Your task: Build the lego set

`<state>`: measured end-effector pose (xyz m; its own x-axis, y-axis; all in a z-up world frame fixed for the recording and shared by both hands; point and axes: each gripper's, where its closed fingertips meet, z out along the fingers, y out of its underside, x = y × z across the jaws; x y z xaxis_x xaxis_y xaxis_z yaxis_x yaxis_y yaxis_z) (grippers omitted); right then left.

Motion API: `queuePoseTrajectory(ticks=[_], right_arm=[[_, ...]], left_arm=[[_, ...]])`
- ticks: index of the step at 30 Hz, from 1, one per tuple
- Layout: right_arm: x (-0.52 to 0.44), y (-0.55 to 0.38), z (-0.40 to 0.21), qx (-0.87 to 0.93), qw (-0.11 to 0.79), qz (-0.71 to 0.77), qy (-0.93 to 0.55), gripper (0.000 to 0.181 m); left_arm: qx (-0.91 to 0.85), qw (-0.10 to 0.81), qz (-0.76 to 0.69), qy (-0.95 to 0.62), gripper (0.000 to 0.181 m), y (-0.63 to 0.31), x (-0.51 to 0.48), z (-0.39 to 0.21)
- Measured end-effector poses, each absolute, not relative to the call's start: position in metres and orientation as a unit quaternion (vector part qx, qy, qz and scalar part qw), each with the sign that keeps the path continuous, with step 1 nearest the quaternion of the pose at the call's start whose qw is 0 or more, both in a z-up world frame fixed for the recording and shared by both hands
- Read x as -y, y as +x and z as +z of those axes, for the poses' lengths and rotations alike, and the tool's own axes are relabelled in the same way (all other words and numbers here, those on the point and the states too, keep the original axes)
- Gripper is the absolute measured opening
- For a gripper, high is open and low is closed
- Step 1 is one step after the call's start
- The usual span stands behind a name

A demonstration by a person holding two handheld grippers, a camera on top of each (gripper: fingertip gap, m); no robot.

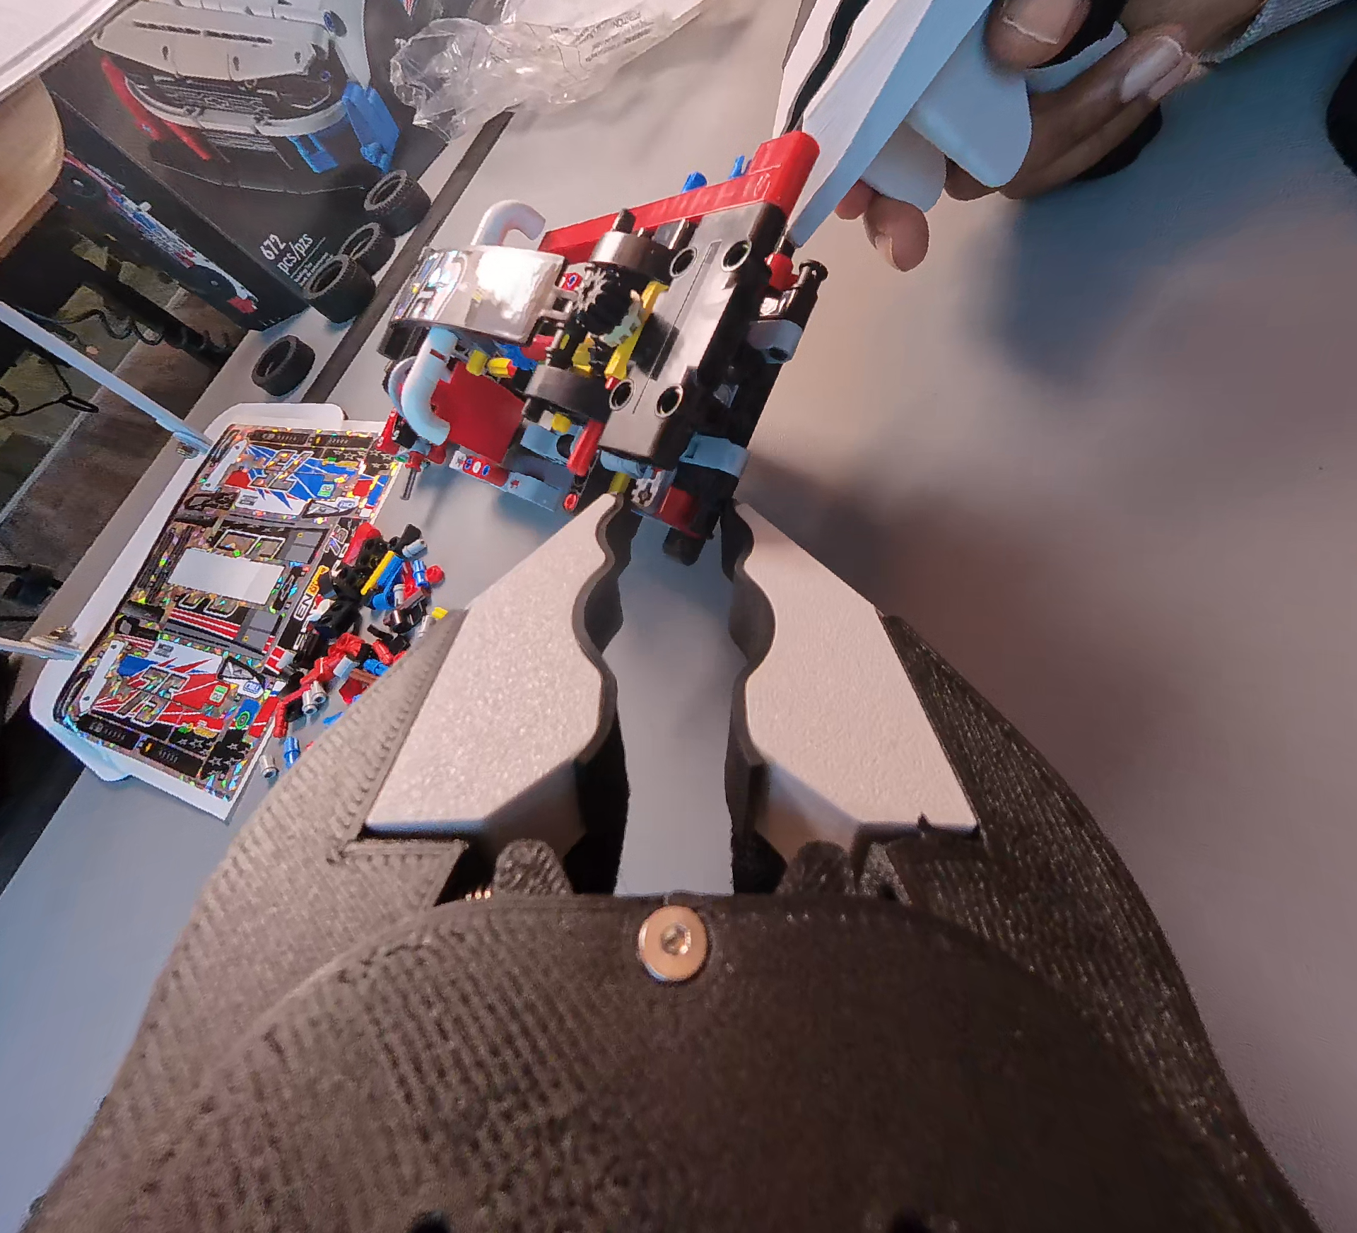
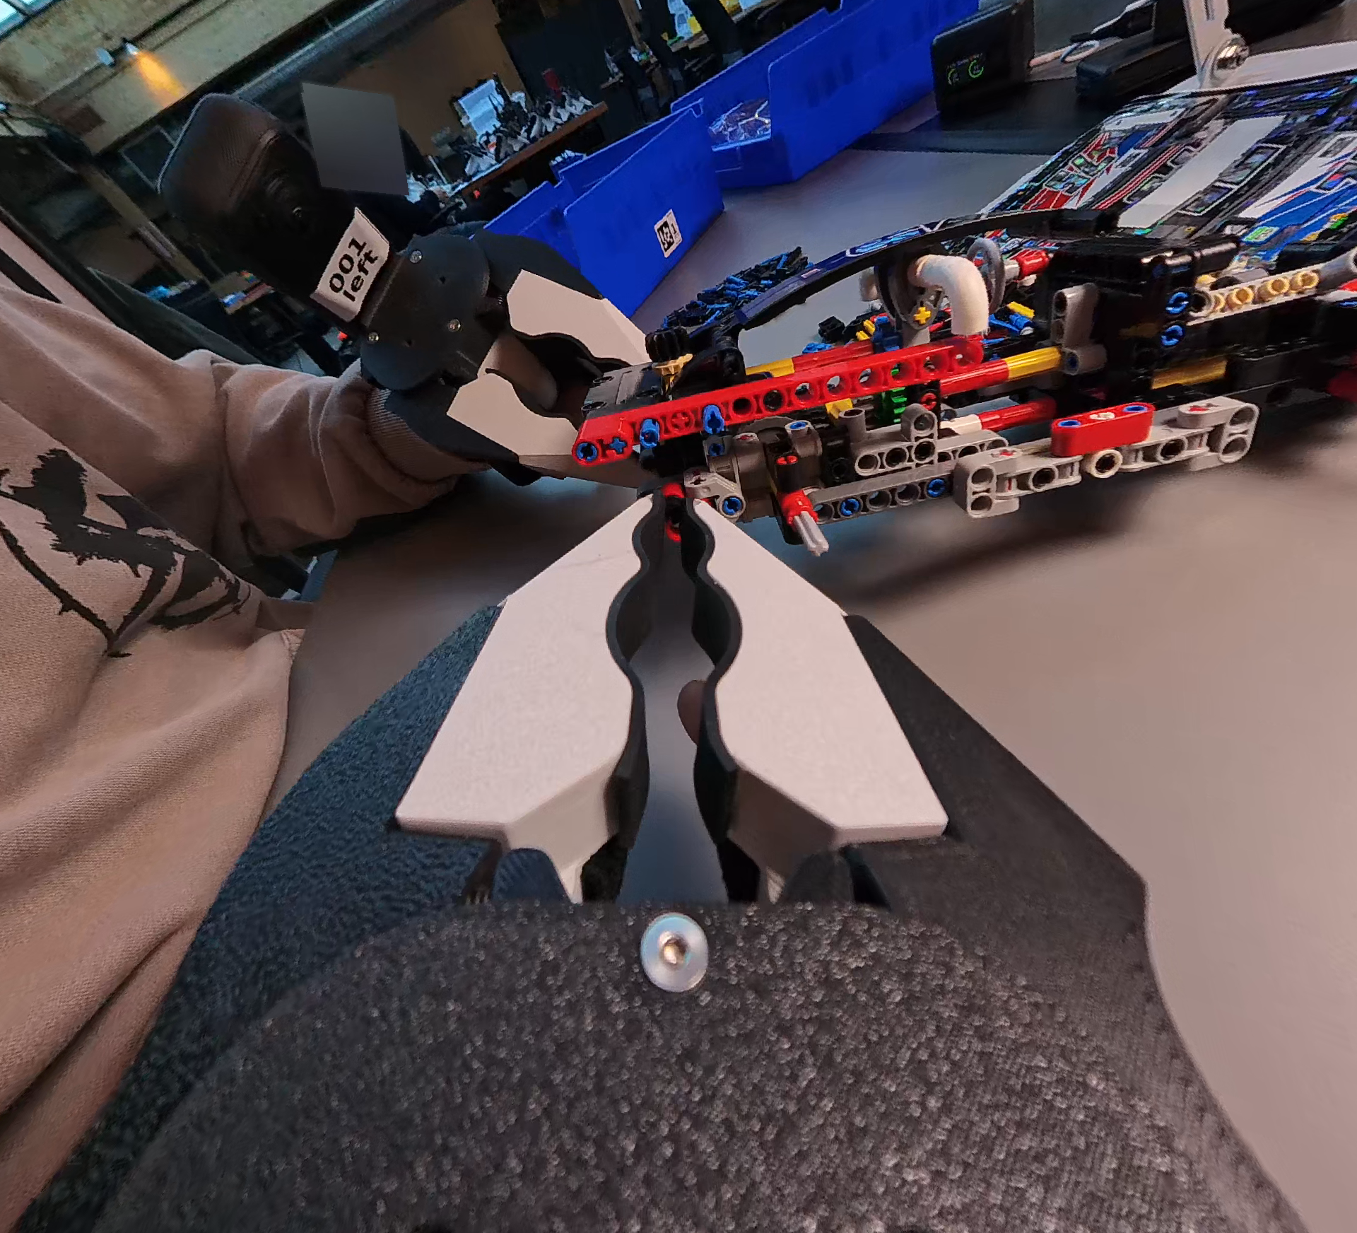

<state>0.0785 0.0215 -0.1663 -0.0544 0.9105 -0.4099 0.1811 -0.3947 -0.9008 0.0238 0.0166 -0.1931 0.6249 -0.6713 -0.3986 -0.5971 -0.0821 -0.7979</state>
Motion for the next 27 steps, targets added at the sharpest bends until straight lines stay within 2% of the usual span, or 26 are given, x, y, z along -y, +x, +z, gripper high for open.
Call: queuePoseTrajectory(ticks=[11, 18, 21, 23, 27], right_arm=[[-0.024, 0.075, -0.170, 0.449, 0.324, 0.556, -0.620, 0.001], [-0.028, 0.086, -0.182, 0.514, 0.353, 0.474, -0.622, 0.011], [-0.028, 0.092, -0.184, 0.539, 0.368, 0.441, -0.616, 0.011], [-0.023, 0.092, -0.179, 0.544, 0.368, 0.442, -0.611, 0.011], [-0.018, 0.090, -0.175, 0.547, 0.368, 0.434, -0.614, 0.011]], left_arm=[[-0.441, 0.514, -0.040, -0.735, 0.023, 0.018, -0.021, -0.196], [-0.466, 0.493, -0.012, -0.735, 0.024, 0.004, -0.024, -0.211], [-0.478, 0.464, 0.004, -0.746, 0.013, -0.004, -0.023, -0.229], [-0.486, 0.460, 0.018, -0.743, 0.023, -0.005, -0.023, -0.233], [-0.483, 0.451, 0.007, -0.751, 0.030, -0.009, -0.020, -0.228]])
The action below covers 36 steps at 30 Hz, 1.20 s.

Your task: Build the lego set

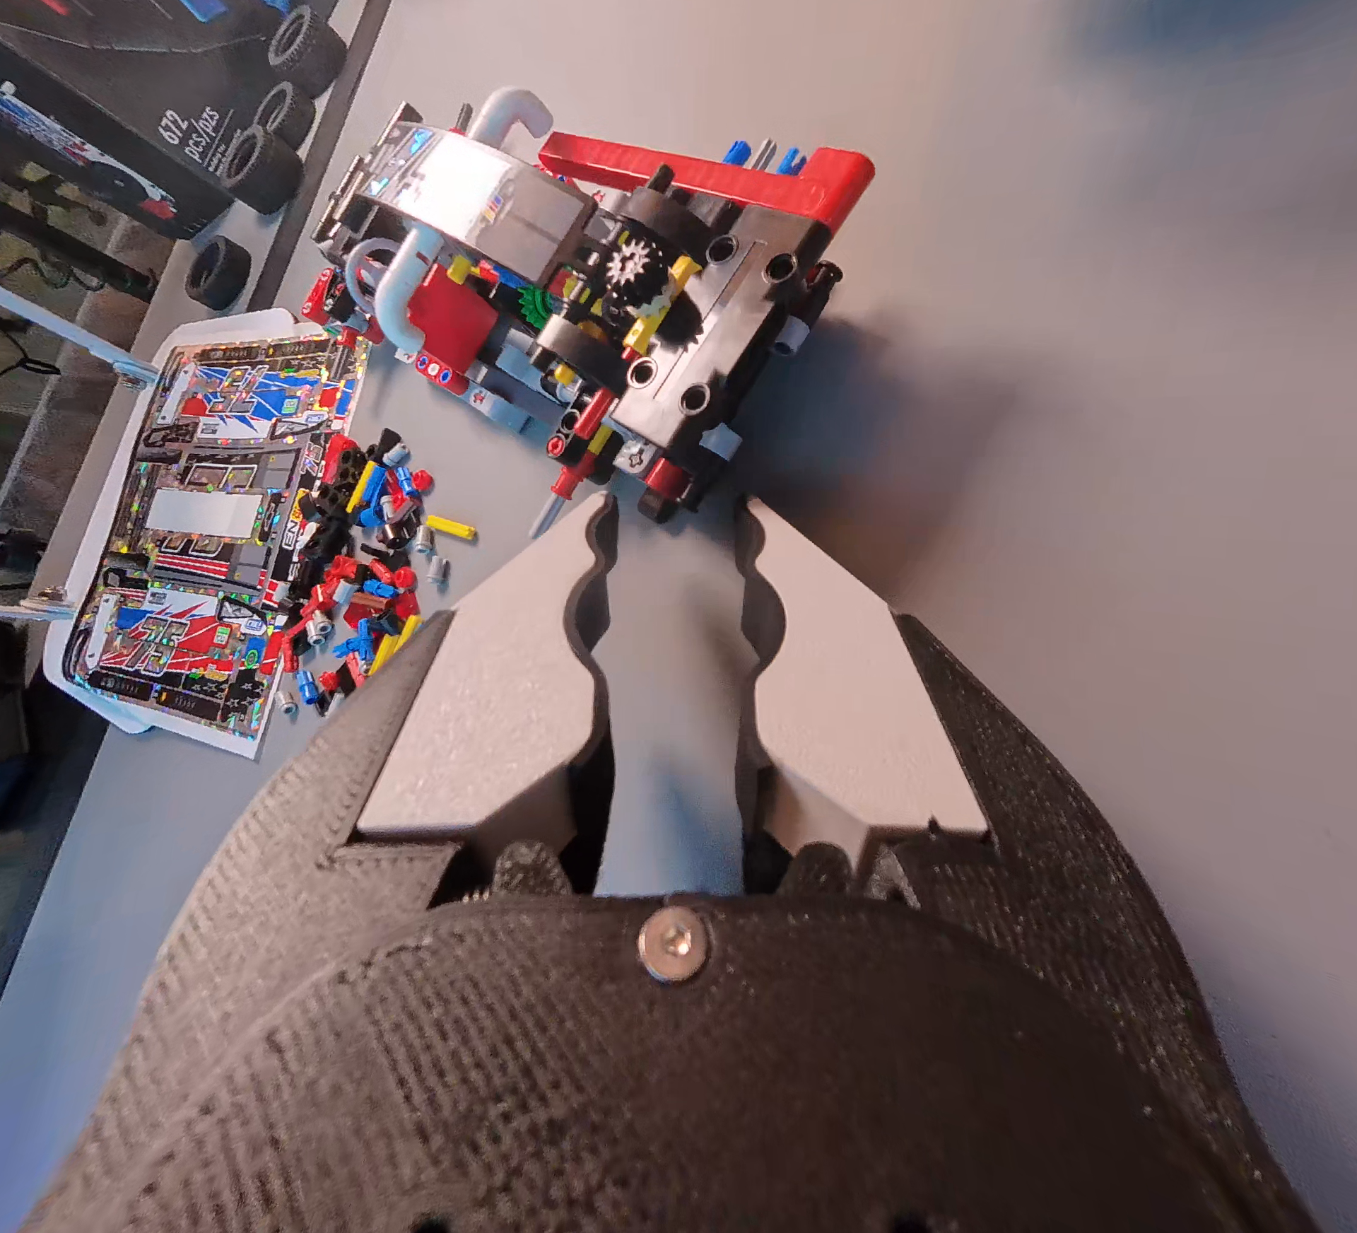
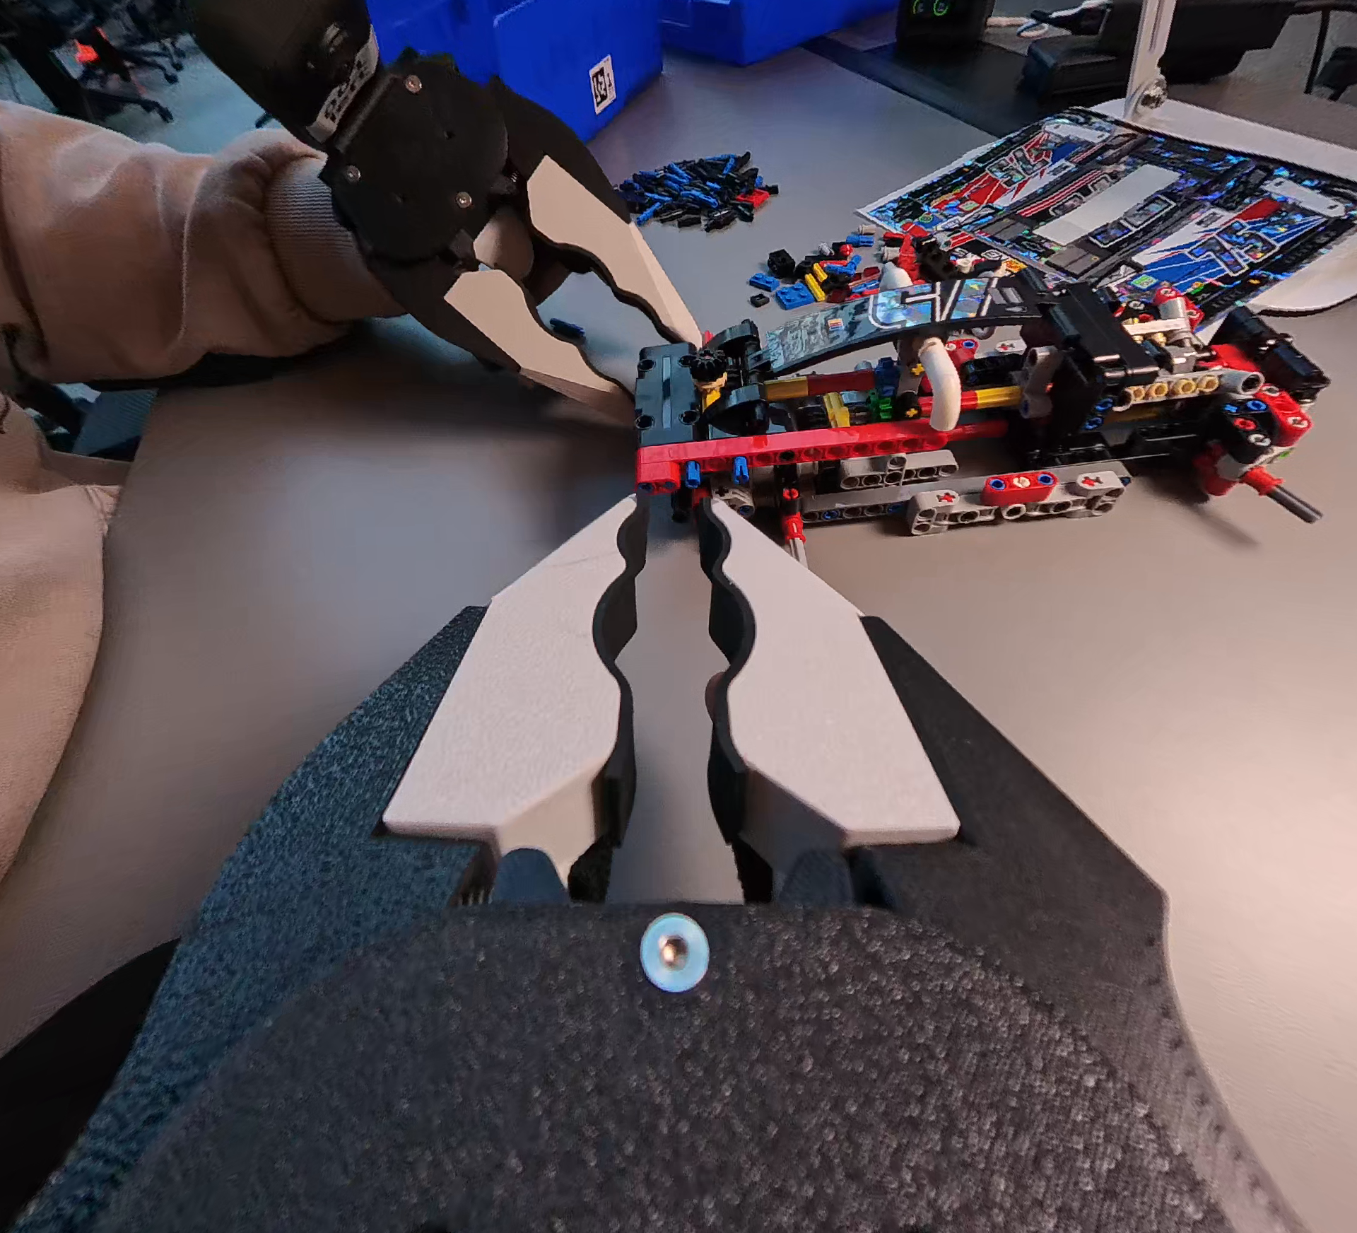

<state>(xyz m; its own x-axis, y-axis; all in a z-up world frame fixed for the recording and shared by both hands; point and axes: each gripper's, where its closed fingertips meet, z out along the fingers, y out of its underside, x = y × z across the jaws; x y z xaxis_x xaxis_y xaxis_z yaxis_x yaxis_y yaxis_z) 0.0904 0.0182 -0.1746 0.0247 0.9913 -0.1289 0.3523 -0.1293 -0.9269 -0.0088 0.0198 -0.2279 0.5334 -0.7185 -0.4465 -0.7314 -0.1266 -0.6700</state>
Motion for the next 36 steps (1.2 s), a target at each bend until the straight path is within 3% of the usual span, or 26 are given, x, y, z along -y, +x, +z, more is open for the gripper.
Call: queuePoseTrajectory(ticks=[2, 7, 12, 21, 25, 29, 36], right_arm=[[-0.013, 0.092, -0.171, 0.549, 0.366, 0.431, -0.616, 0.011], [0.013, 0.111, -0.172, 0.577, 0.366, 0.393, -0.615, 0.010], [0.039, 0.106, -0.175, 0.586, 0.355, 0.403, -0.606, 0.008], [0.068, 0.064, -0.170, 0.605, 0.345, 0.419, -0.583, 0.007], [0.077, 0.050, -0.174, 0.607, 0.338, 0.424, -0.581, 0.006], [0.077, 0.032, -0.177, 0.598, 0.347, 0.426, -0.583, 0.006], [0.057, -0.005, -0.139, 0.545, 0.452, 0.433, -0.558, 0.012]], left_arm=[[-0.494, 0.439, 0.002, -0.750, 0.040, -0.019, -0.009, -0.221], [-0.446, 0.374, -0.131, -0.802, 0.034, -0.077, 0.047, -0.193], [-0.455, 0.285, -0.089, -0.839, 0.032, -0.124, 0.078, -0.235], [-0.409, 0.330, -0.124, -0.842, 0.020, -0.102, 0.051, -0.241], [-0.409, 0.326, -0.146, -0.840, 0.003, -0.092, 0.052, -0.242], [-0.420, 0.348, -0.136, -0.827, 0.002, -0.085, 0.050, -0.240], [-0.241, 0.449, -0.446, -0.736, 0.002, -0.018, 0.050, -0.149]])
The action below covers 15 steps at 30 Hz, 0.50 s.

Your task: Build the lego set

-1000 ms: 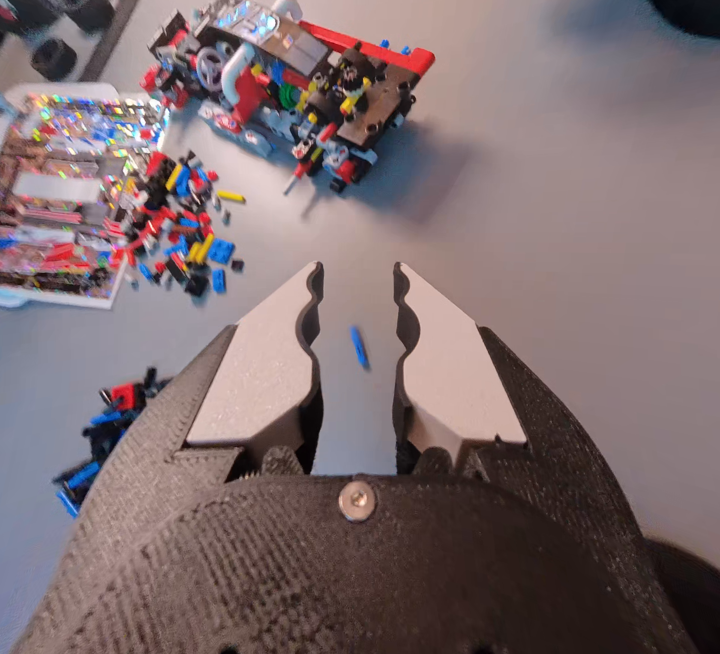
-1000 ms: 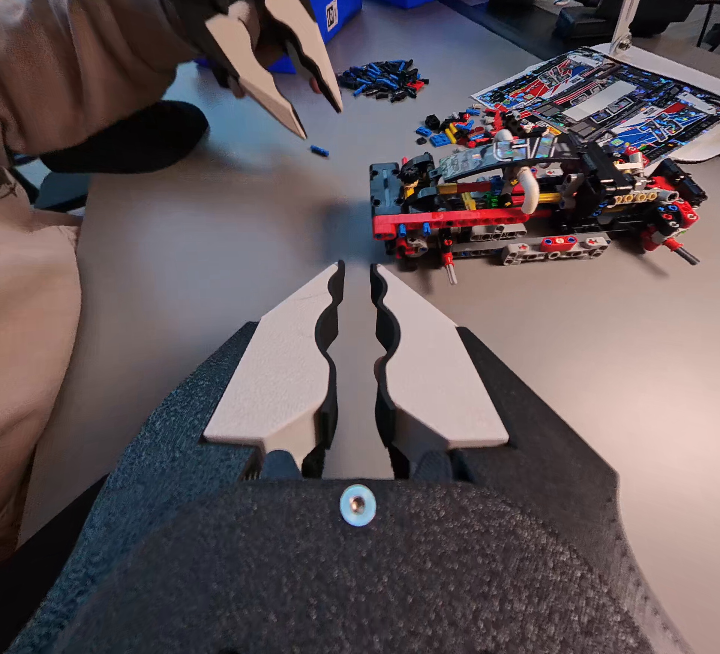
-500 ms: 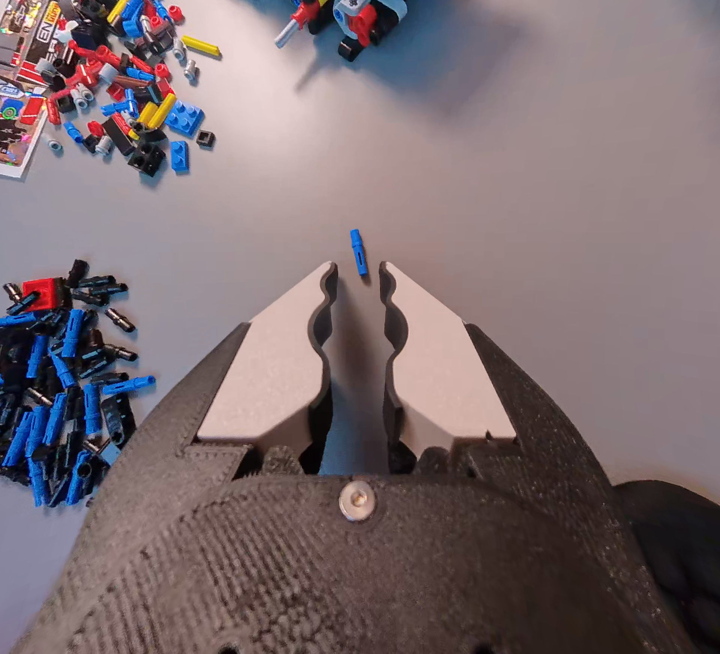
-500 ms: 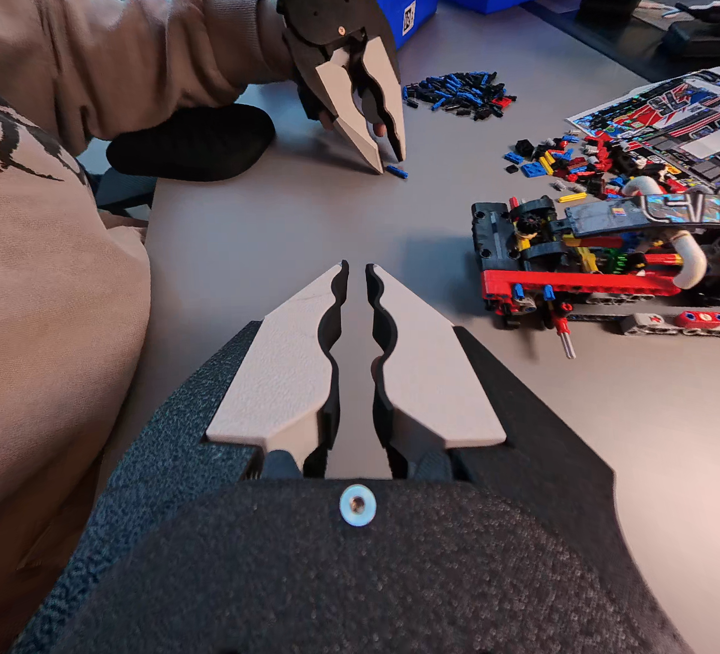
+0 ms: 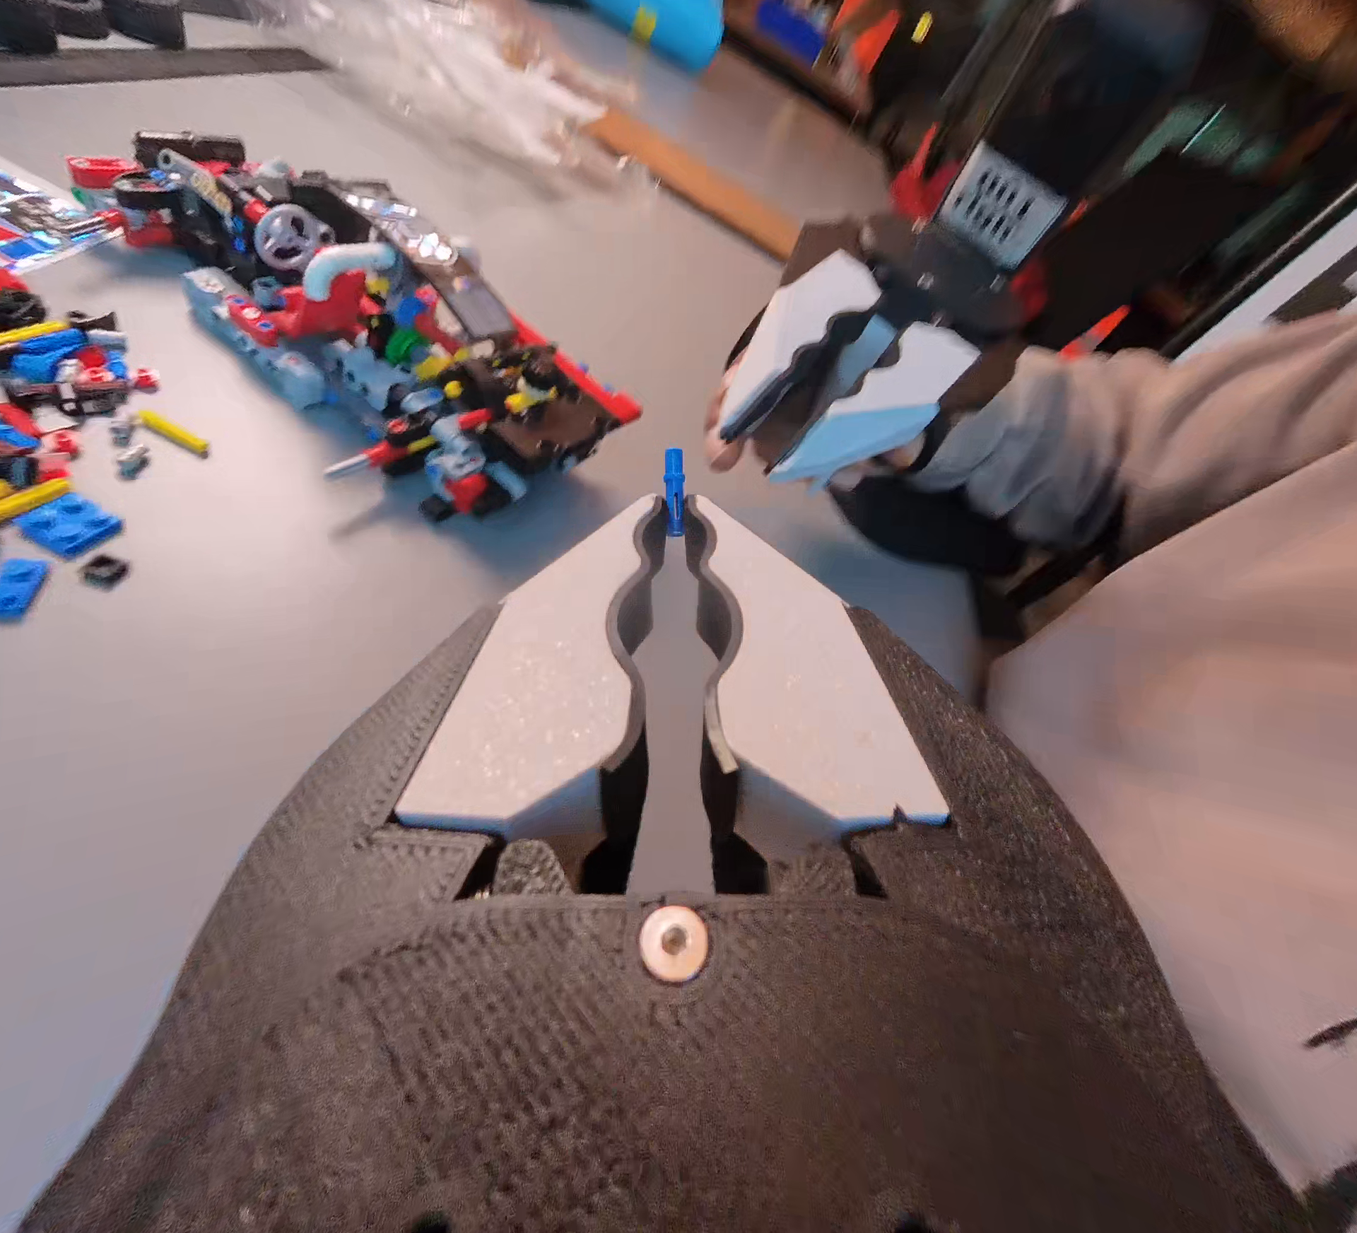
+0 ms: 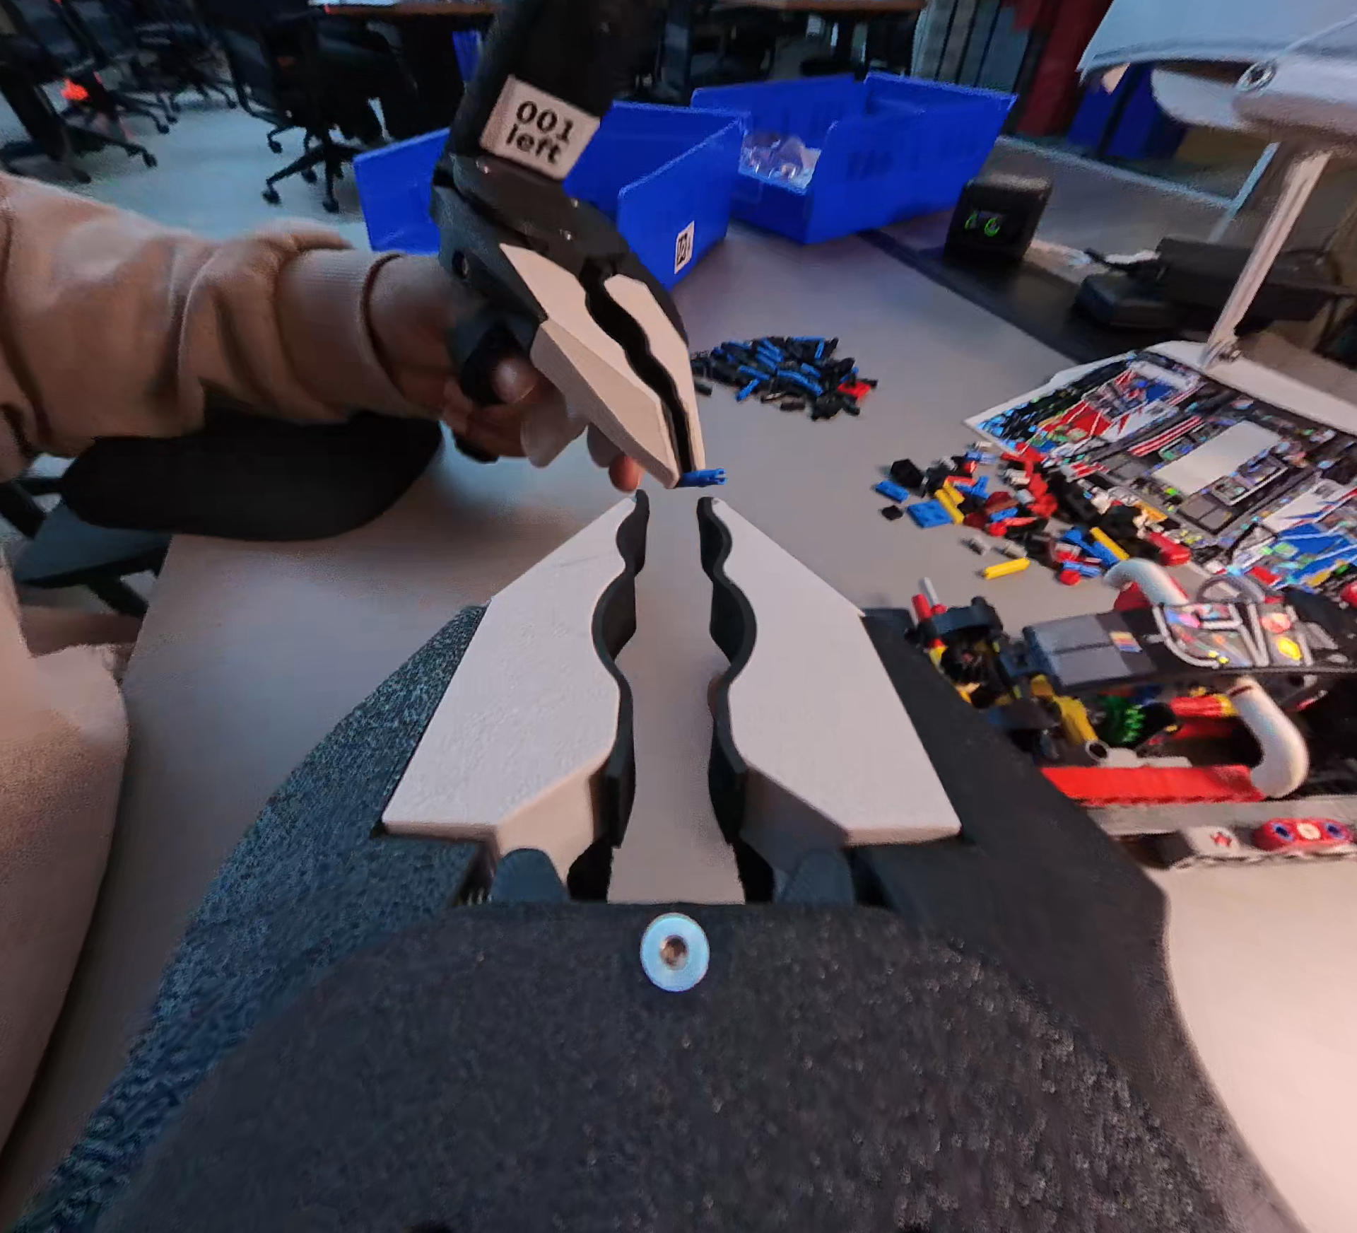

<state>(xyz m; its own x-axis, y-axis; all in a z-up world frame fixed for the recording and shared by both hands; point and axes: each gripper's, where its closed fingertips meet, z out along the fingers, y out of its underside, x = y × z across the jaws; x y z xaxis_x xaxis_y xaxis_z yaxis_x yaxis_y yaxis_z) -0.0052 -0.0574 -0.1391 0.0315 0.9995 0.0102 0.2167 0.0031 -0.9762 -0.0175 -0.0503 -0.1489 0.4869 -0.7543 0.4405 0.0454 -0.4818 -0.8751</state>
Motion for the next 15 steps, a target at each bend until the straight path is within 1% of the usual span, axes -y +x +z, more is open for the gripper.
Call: queuePoseTrajectory(ticks=[3, 5, 7, 9, 15], right_arm=[[0.048, -0.007, -0.122, 0.542, 0.508, 0.411, -0.528, 0.024], [0.045, -0.005, -0.119, 0.551, 0.547, 0.375, -0.506, 0.026], [0.049, -0.005, -0.122, 0.566, 0.562, 0.354, -0.488, 0.027], [0.056, -0.010, -0.128, 0.583, 0.564, 0.336, -0.478, 0.031], [0.055, -0.014, -0.126, 0.584, 0.606, 0.286, -0.457, 0.032]], left_arm=[[-0.126, 0.444, -0.559, -0.689, 0.002, -0.015, 0.044, -0.125], [-0.057, 0.426, -0.614, -0.662, 0.001, -0.017, 0.040, -0.122], [-0.012, 0.410, -0.652, -0.638, 0.001, -0.015, 0.040, -0.122], [0.007, 0.400, -0.676, -0.619, 0.001, -0.010, 0.042, -0.120], [0.006, 0.390, -0.692, -0.607, 0.000, -0.002, 0.046, -0.116]])
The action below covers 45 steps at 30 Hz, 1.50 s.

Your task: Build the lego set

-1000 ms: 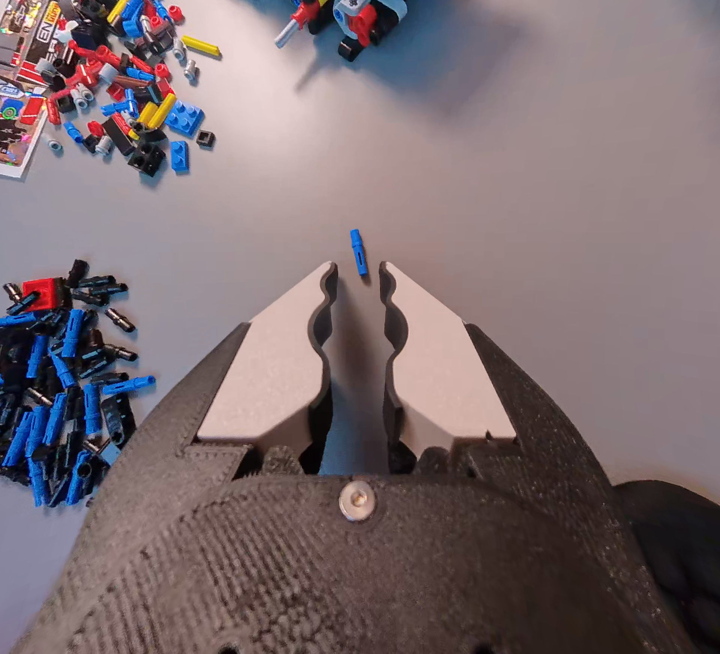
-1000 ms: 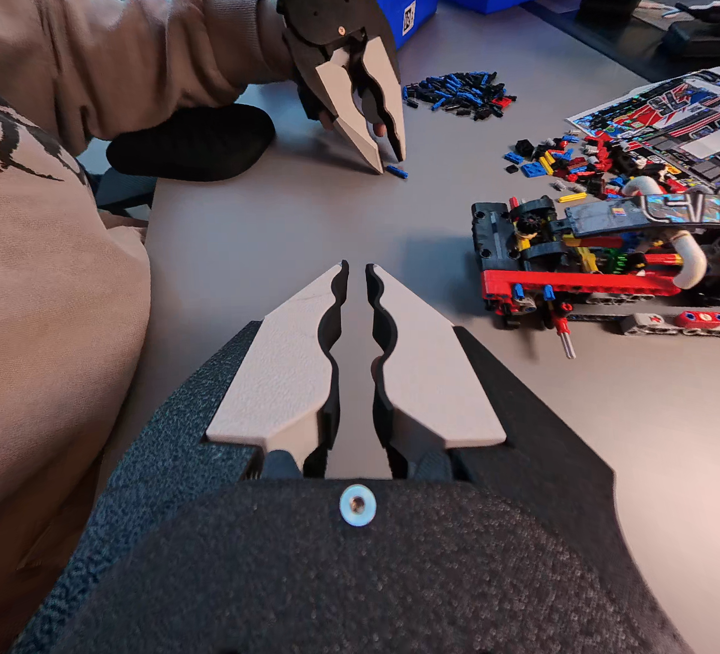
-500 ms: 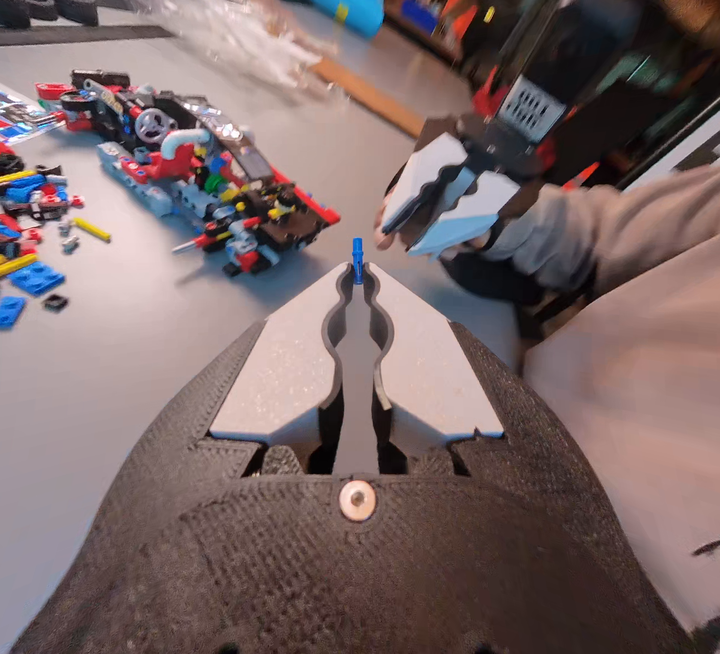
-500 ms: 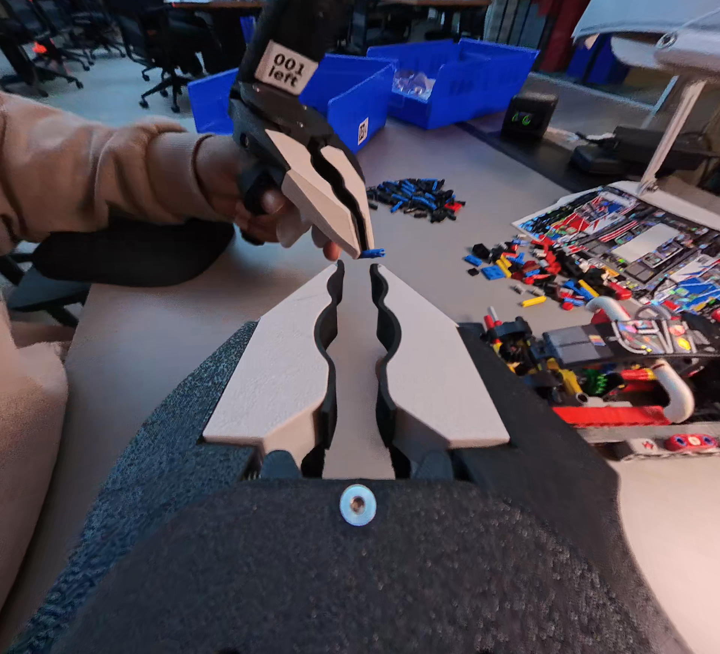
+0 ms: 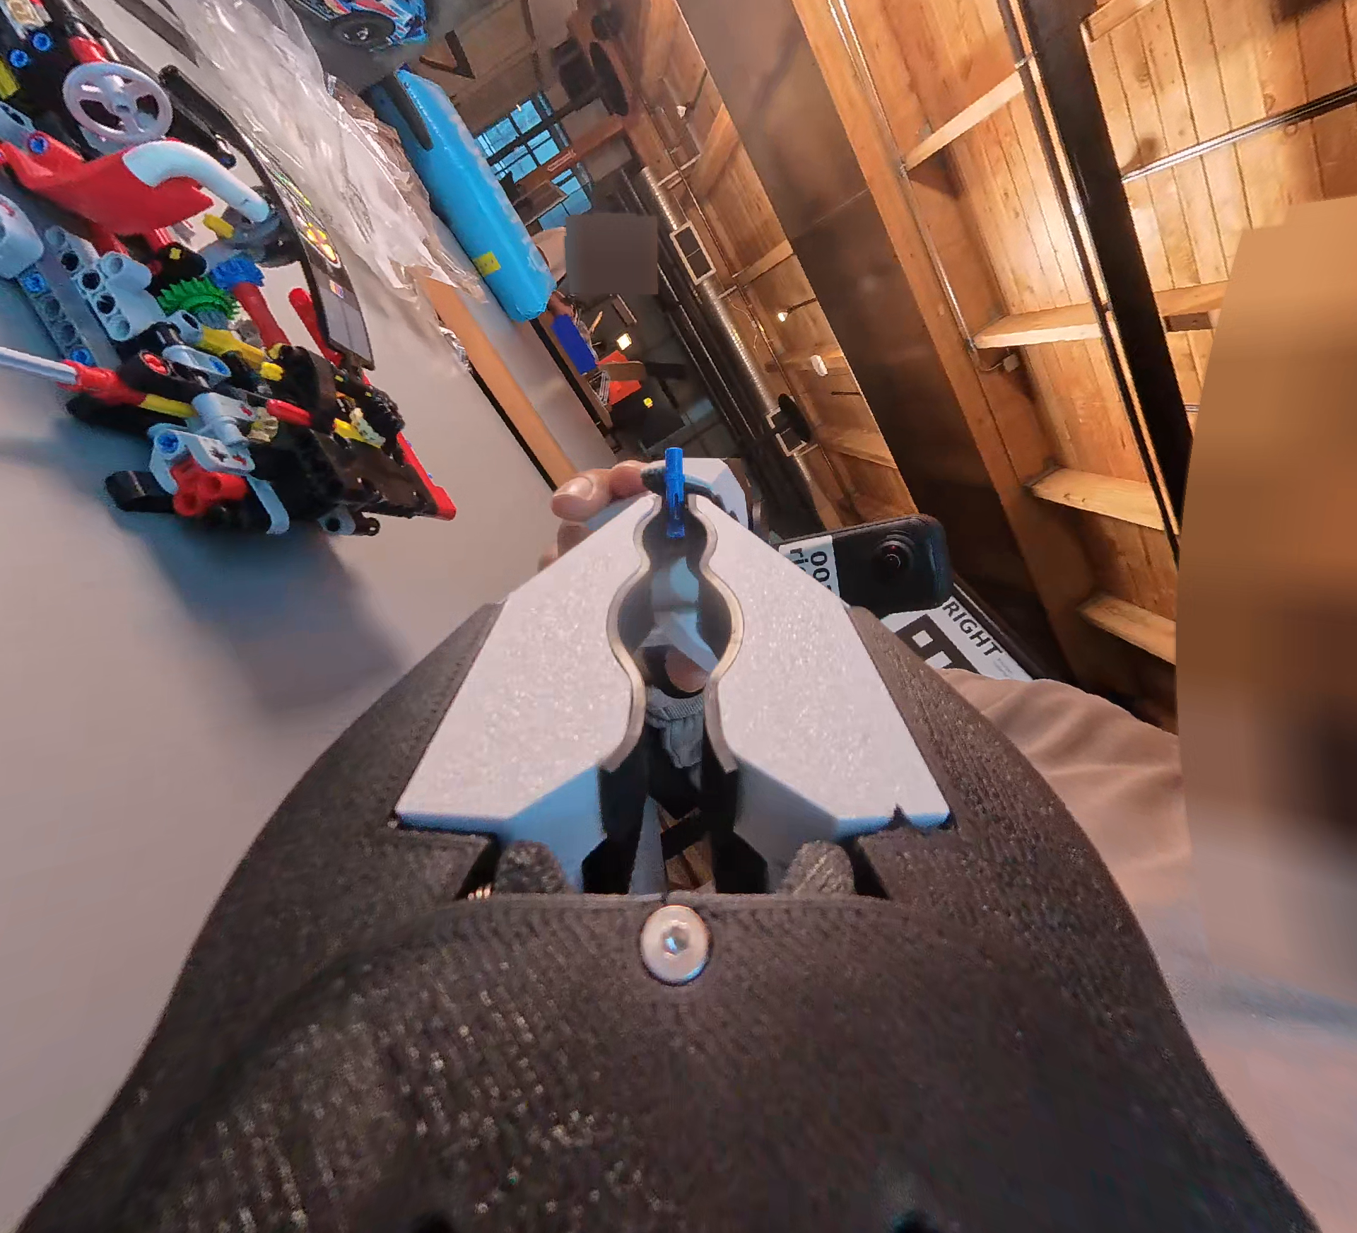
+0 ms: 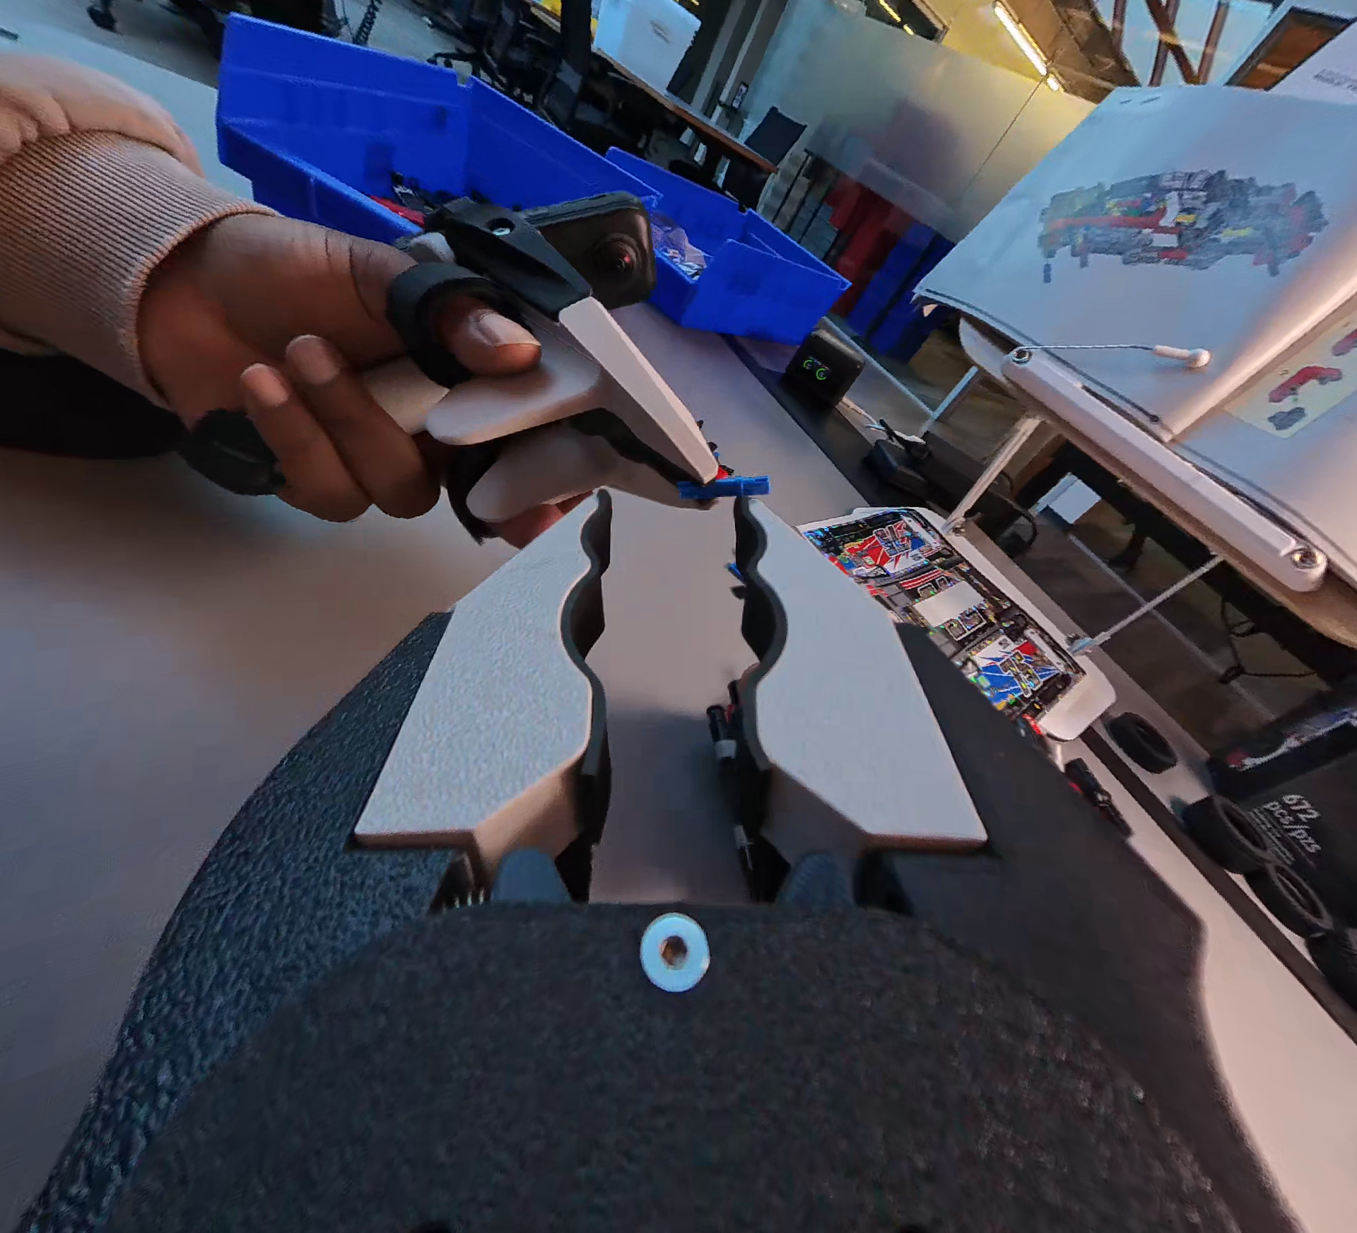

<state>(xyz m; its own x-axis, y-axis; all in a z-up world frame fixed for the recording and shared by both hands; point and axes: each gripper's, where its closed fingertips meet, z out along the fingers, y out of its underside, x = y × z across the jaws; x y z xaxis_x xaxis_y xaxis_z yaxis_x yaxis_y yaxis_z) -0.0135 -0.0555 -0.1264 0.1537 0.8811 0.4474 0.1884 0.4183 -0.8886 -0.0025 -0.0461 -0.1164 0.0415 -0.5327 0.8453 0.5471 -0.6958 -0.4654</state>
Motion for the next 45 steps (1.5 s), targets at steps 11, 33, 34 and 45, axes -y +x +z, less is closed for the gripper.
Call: queuePoseTrajectory(ticks=[11, 33, 34, 45], right_arm=[[0.055, -0.013, -0.129, 0.613, 0.637, 0.211, -0.418, 0.015], [0.075, 0.010, -0.133, 0.592, 0.477, 0.467, -0.451, 0.002], [0.076, 0.010, -0.132, 0.591, 0.471, 0.474, -0.452, 0.002], [0.080, 0.011, -0.134, 0.594, 0.462, 0.481, -0.449, 0.002]], left_arm=[[-0.004, 0.365, -0.706, -0.607, 0.000, 0.010, 0.054, -0.121], [-0.149, 0.403, -0.617, -0.660, 0.004, 0.019, 0.069, -0.127], [-0.157, 0.407, -0.609, -0.663, 0.003, 0.020, 0.070, -0.128], [-0.184, 0.410, -0.592, -0.669, 0.003, 0.020, 0.075, -0.130]])
